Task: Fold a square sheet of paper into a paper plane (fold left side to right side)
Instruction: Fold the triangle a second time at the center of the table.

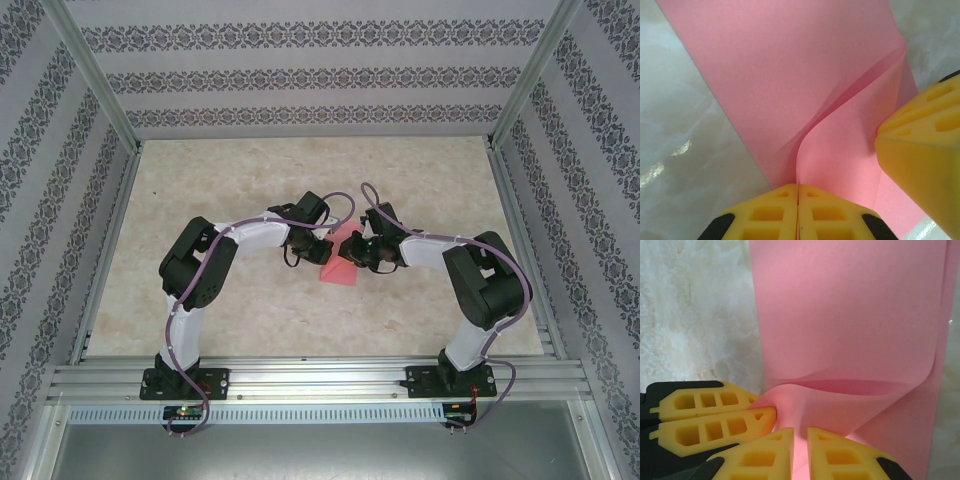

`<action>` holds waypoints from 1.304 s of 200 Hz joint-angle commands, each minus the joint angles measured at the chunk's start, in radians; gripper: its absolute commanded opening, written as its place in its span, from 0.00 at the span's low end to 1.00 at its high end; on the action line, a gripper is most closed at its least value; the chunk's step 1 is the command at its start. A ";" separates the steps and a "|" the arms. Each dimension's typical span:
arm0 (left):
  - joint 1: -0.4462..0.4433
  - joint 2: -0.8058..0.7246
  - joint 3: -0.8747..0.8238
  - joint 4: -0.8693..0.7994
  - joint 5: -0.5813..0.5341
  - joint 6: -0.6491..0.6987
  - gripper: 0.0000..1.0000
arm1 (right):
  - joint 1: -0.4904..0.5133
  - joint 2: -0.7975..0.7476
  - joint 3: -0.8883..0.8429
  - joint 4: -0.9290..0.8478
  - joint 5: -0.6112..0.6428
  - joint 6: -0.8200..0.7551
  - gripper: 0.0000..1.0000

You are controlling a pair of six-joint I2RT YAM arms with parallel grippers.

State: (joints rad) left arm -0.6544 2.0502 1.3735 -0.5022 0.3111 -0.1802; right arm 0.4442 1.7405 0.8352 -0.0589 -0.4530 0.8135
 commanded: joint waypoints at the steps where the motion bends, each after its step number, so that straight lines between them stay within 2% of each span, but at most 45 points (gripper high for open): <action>1: 0.012 0.011 -0.004 0.026 -0.026 -0.005 0.09 | 0.001 0.021 0.023 -0.040 0.031 -0.028 0.16; 104: 0.012 0.010 0.001 0.028 -0.017 -0.007 0.09 | 0.009 -0.058 0.069 -0.095 0.036 -0.052 0.16; 174: 0.012 0.010 -0.002 0.028 -0.019 -0.008 0.09 | 0.020 0.019 0.085 -0.047 0.032 -0.016 0.16; 261: 0.011 0.005 -0.002 0.031 -0.048 -0.022 0.08 | 0.017 0.053 0.070 -0.098 0.079 -0.052 0.16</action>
State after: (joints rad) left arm -0.6548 2.0502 1.3735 -0.5011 0.3042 -0.1883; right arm 0.4580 1.7741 0.8986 -0.1410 -0.4114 0.7841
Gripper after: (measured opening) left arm 0.087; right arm 0.163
